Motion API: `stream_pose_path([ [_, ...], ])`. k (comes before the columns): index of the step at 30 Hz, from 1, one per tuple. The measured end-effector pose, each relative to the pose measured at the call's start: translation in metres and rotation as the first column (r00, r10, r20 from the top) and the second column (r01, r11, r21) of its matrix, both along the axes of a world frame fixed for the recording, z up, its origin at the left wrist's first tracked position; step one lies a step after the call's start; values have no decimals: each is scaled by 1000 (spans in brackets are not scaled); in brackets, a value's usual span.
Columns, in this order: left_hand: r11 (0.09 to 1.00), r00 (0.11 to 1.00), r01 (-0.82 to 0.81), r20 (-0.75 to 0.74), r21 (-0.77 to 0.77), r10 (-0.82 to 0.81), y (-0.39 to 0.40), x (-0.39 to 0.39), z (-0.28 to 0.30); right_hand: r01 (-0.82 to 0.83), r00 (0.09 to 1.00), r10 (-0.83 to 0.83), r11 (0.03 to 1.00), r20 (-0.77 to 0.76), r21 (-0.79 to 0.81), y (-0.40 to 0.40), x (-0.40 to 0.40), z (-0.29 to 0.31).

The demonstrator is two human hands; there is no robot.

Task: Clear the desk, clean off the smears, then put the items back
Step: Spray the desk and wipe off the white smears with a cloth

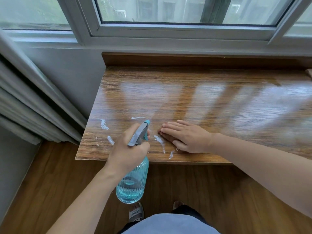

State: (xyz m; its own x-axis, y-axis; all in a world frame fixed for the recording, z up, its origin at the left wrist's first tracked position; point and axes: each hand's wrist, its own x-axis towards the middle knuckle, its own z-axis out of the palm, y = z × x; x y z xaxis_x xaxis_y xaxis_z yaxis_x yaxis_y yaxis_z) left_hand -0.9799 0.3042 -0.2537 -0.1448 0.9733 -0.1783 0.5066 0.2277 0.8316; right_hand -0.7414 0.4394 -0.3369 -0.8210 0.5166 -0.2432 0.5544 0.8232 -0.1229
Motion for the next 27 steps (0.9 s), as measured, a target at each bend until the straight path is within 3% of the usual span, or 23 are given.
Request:
stream_pose_path([
  [4,1000,1000,-1,15,-20,1,-5,-4,4,164,986,-163,982,-27,98,25,-15,-3],
  [8,1000,1000,0,11,-24,0,-8,-8,7,289,952,-284,957,-117,25,2,-10,-3],
  [10,1000,1000,5,10,-7,-5,-10,-11,5,274,954,-273,962,-127,-9,-25,3,5],
  [13,1000,1000,13,0,-1,-13,-13,-12,2,168,985,-164,982,-50,87,-68,20,10],
  [16,1000,1000,21,-12,-19,-22,-15,-10,-1,152,988,-153,985,15,79,-71,24,3],
  [19,999,999,38,-12,-19,-38,-15,-9,-2,338,940,-341,933,2,120,-52,24,-7],
  [23,999,999,54,-3,-6,-54,-11,-10,0,590,807,-584,805,-85,70,-71,-2,-17],
  [27,998,998,59,6,-3,-59,-5,-8,2,493,865,-490,870,-110,-6,-111,-38,-17],
])
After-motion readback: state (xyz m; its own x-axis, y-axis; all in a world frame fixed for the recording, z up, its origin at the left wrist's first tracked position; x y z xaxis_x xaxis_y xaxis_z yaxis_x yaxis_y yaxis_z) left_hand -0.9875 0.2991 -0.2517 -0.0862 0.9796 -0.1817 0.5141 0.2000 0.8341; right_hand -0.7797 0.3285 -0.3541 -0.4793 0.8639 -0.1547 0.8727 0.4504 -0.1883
